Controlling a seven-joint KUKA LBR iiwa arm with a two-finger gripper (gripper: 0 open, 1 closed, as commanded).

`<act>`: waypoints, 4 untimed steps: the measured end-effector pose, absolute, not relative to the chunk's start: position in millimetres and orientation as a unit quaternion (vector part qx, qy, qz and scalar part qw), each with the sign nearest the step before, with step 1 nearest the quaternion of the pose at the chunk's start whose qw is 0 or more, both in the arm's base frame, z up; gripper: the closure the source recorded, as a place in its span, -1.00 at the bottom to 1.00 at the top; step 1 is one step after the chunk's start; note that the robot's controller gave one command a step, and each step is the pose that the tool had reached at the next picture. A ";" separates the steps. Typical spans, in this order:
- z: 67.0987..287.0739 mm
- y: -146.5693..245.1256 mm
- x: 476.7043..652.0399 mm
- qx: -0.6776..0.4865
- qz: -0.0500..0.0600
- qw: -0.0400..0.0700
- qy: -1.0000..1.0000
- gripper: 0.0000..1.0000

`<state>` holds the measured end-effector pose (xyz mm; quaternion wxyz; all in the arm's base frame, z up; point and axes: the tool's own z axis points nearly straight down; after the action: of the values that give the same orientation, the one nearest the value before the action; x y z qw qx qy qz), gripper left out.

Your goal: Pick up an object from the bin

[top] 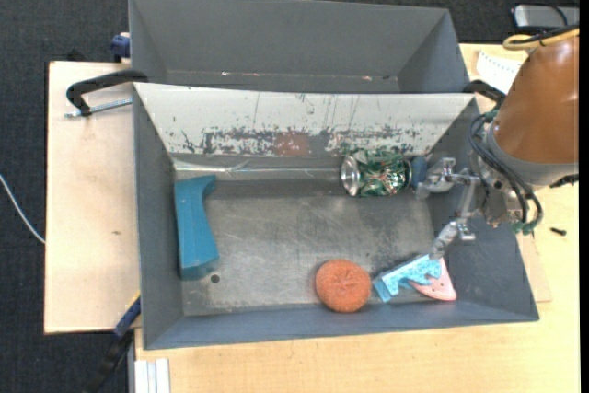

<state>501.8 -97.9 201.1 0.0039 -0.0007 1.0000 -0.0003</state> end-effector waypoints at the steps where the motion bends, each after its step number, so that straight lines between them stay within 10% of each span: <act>1: 73.5 -58.3 495.4 -0.037 -0.001 0.006 0.999 1.00; 2: 73.5 -58.2 495.4 -0.037 -0.001 0.006 0.999 1.00; 3: 100.7 -47.9 556.0 -0.142 0.000 0.003 0.990 -1.00; 4: 100.6 -47.9 555.9 -0.142 0.000 0.003 0.990 -1.00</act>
Offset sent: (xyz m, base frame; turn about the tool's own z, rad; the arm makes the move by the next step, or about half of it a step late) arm 0.0000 0.0000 0.0000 0.0000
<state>555.9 -47.9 100.6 0.0033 -0.1422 0.9898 0.0000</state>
